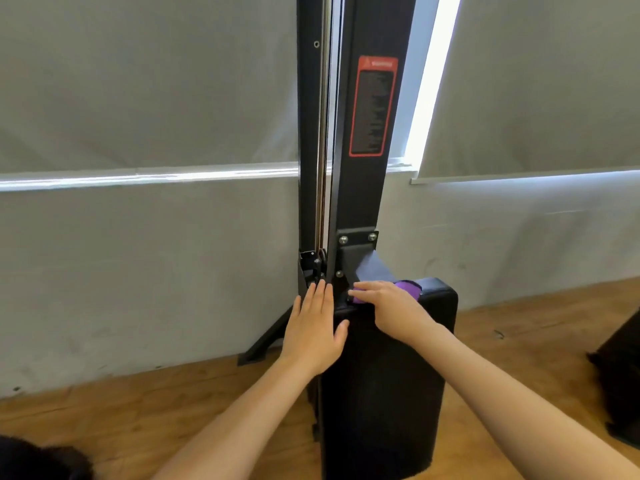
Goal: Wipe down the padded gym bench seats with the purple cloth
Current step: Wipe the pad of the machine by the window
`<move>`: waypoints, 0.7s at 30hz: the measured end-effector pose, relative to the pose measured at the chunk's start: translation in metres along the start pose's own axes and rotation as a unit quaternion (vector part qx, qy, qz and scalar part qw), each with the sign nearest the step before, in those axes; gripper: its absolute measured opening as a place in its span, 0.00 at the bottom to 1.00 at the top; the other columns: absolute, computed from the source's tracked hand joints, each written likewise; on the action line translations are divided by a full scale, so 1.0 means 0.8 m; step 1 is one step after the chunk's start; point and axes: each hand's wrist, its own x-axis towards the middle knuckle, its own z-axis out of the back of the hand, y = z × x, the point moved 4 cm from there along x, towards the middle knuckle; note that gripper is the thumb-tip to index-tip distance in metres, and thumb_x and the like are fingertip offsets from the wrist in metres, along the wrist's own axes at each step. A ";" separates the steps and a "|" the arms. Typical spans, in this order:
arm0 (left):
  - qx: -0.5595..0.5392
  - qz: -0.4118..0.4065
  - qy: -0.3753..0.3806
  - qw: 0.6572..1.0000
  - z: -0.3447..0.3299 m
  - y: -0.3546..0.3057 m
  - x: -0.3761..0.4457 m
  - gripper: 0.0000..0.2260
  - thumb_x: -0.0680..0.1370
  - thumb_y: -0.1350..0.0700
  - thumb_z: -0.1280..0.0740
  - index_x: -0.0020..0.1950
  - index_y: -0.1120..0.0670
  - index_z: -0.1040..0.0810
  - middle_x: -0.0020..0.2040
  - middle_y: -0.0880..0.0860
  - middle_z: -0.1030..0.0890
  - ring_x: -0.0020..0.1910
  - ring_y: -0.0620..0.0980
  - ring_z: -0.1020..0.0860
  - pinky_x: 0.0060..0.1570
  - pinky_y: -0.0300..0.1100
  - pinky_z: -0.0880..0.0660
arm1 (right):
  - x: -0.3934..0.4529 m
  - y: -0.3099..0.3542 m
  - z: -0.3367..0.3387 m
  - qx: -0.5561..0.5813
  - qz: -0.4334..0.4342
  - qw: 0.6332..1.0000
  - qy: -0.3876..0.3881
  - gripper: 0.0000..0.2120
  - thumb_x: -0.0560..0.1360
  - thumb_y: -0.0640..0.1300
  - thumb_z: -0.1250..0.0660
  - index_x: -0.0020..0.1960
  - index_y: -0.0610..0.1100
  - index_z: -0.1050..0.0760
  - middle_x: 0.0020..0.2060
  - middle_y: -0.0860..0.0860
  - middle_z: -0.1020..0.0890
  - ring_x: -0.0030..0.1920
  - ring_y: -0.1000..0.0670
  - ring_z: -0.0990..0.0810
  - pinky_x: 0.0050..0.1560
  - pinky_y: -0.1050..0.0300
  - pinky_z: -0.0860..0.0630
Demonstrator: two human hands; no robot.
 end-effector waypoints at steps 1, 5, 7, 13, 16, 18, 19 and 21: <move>-0.006 -0.007 0.002 1.000 0.000 -0.006 0.004 0.30 0.82 0.44 0.48 0.79 0.55 0.56 0.79 0.52 0.55 0.77 0.49 0.58 0.74 0.46 0.60 | -0.011 -0.022 0.005 0.000 -0.025 1.000 -0.016 0.26 0.75 0.33 0.39 0.71 0.51 0.33 0.71 0.55 0.33 0.71 0.53 0.37 0.70 0.59 0.42; -0.031 -0.021 0.003 0.999 -0.006 -0.018 0.008 0.30 0.82 0.44 0.46 0.79 0.56 0.51 0.79 0.52 0.51 0.78 0.49 0.56 0.76 0.46 0.56 | -0.049 -0.099 0.023 0.029 -0.131 0.989 -0.054 0.26 0.73 0.28 0.41 0.67 0.47 0.28 0.68 0.52 0.29 0.68 0.50 0.32 0.68 0.57 0.36; -0.024 -0.032 0.001 0.999 -0.007 -0.015 0.007 0.31 0.82 0.44 0.45 0.79 0.56 0.51 0.79 0.53 0.50 0.78 0.49 0.55 0.75 0.44 0.57 | -0.048 -0.104 0.024 0.043 -0.153 0.986 -0.055 0.26 0.72 0.27 0.42 0.65 0.46 0.26 0.67 0.50 0.27 0.68 0.48 0.31 0.68 0.56 0.35; 0.009 -0.067 0.020 0.998 -0.003 -0.011 0.008 0.36 0.79 0.40 0.40 0.79 0.56 0.51 0.79 0.53 0.50 0.78 0.50 0.54 0.76 0.45 0.54 | -0.034 -0.033 0.014 0.052 -0.105 0.990 -0.085 0.23 0.74 0.30 0.40 0.68 0.43 0.29 0.68 0.50 0.30 0.68 0.49 0.33 0.67 0.61 0.39; 0.006 -0.077 0.026 0.997 -0.002 -0.009 0.008 0.38 0.77 0.39 0.38 0.79 0.56 0.51 0.79 0.53 0.50 0.78 0.49 0.54 0.76 0.44 0.53 | -0.024 0.000 -0.006 0.042 -0.050 0.996 -0.065 0.26 0.76 0.33 0.39 0.72 0.48 0.36 0.73 0.52 0.37 0.73 0.51 0.42 0.72 0.59 0.47; 0.007 -0.082 0.038 0.996 0.000 -0.006 0.008 0.39 0.76 0.39 0.37 0.79 0.55 0.51 0.79 0.52 0.50 0.78 0.49 0.55 0.76 0.44 0.52 | -0.024 -0.010 -0.011 0.040 -0.040 0.997 -0.057 0.26 0.77 0.33 0.40 0.72 0.50 0.36 0.73 0.53 0.38 0.73 0.52 0.42 0.72 0.59 0.47; 0.010 -0.084 0.044 0.995 0.001 -0.006 0.008 0.40 0.76 0.39 0.36 0.79 0.55 0.51 0.79 0.52 0.51 0.78 0.49 0.55 0.76 0.44 0.52 | -0.026 -0.021 -0.010 0.040 -0.041 0.997 -0.053 0.26 0.77 0.32 0.40 0.72 0.50 0.35 0.73 0.53 0.37 0.73 0.53 0.41 0.72 0.59 0.46; 0.017 -0.088 0.054 0.995 0.003 -0.005 0.008 0.41 0.76 0.38 0.36 0.79 0.55 0.52 0.79 0.52 0.51 0.78 0.49 0.55 0.76 0.45 0.53 | -0.032 -0.052 -0.003 0.044 -0.065 0.995 -0.056 0.25 0.76 0.31 0.39 0.69 0.49 0.31 0.71 0.52 0.33 0.71 0.52 0.37 0.71 0.60 0.44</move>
